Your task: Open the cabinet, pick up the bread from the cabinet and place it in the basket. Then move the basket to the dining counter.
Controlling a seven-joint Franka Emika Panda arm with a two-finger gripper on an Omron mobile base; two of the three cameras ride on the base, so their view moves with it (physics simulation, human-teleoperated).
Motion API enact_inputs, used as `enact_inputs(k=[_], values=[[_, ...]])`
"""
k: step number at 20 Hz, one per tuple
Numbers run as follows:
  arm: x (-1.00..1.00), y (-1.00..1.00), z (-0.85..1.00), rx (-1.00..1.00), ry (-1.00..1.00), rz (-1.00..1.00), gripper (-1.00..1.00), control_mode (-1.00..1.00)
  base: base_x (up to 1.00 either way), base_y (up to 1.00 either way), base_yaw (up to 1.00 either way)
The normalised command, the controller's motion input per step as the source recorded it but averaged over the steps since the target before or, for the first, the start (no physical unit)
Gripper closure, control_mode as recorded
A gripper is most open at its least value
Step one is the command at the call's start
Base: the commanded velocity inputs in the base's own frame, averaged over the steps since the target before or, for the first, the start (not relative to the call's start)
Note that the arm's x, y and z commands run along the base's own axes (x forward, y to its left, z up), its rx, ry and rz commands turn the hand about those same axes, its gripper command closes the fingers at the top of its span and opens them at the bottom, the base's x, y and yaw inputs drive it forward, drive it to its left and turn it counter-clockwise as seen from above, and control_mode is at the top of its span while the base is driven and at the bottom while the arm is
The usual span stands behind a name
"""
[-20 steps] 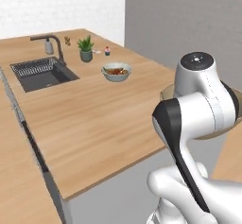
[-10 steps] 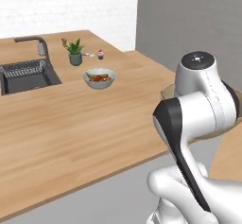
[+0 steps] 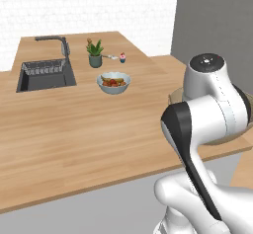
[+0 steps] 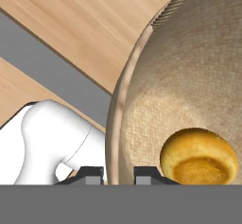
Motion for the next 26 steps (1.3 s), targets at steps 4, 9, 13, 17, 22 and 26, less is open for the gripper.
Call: enact_inputs(k=[4,9,13,17,22,26], values=[[0.00,0.00,0.00,0.00,0.00,0.00,1.00,1.00,0.14,-0.27,0.28],[0.76,-0.19,-0.23,0.00,-0.01,0.21,1.00,-1.00,0.00,0.00,0.00],[1.00,-0.09,-0.30,0.02,0.04,0.09,1.00,-1.00,0.00,0.00,0.00],[1.00,-0.04,-0.55,0.01,0.12,0.00,1.00,-1.00,0.00,0.00,0.00],[1.00,0.00,-0.76,0.00,0.11,0.00,1.00,-1.00,0.00,0.00,0.00],[0.99,-0.02,-0.81,0.00,0.04,0.00,1.00,-1.00,0.00,0.00,0.00]])
